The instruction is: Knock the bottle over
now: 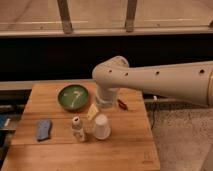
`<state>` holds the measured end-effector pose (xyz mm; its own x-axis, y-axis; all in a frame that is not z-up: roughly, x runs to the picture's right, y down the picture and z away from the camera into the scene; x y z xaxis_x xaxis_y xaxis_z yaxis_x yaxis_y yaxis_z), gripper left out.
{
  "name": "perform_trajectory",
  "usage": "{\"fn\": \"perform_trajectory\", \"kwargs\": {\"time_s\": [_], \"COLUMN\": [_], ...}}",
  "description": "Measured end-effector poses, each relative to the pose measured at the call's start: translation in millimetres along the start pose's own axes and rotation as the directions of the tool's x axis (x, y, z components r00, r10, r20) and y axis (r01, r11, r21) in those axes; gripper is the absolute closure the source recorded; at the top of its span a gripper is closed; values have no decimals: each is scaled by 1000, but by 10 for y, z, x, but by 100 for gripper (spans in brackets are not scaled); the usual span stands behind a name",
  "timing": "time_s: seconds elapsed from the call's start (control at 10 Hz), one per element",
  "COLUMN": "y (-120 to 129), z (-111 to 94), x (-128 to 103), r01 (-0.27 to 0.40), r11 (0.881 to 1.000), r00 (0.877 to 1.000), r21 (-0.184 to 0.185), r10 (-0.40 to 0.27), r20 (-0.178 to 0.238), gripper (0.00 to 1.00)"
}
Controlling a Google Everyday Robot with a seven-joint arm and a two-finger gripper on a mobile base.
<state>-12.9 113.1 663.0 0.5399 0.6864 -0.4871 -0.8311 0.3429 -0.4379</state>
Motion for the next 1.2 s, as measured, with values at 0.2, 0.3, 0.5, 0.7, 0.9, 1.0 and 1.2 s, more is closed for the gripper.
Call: {"fn": "perform_trajectory", "kwargs": {"time_s": [0.2,0.3,0.5,0.7,0.9,1.0,1.2], "y": [0,0,0,0,0,0,0], "z": [0,0,0,0,0,0,0], "x": [0,0,0,0,0,0,0], "r01": [0,0,0,0,0,0,0], "r11": [1000,1000,1000,1000,1000,1000,1000], "r00": [1000,1000,1000,1000,1000,1000,1000], "r21": [0,0,0,0,0,0,0], "r10": [0,0,0,0,0,0,0], "r20": [0,0,0,0,0,0,0], "gripper": [20,20,20,20,20,20,23]}}
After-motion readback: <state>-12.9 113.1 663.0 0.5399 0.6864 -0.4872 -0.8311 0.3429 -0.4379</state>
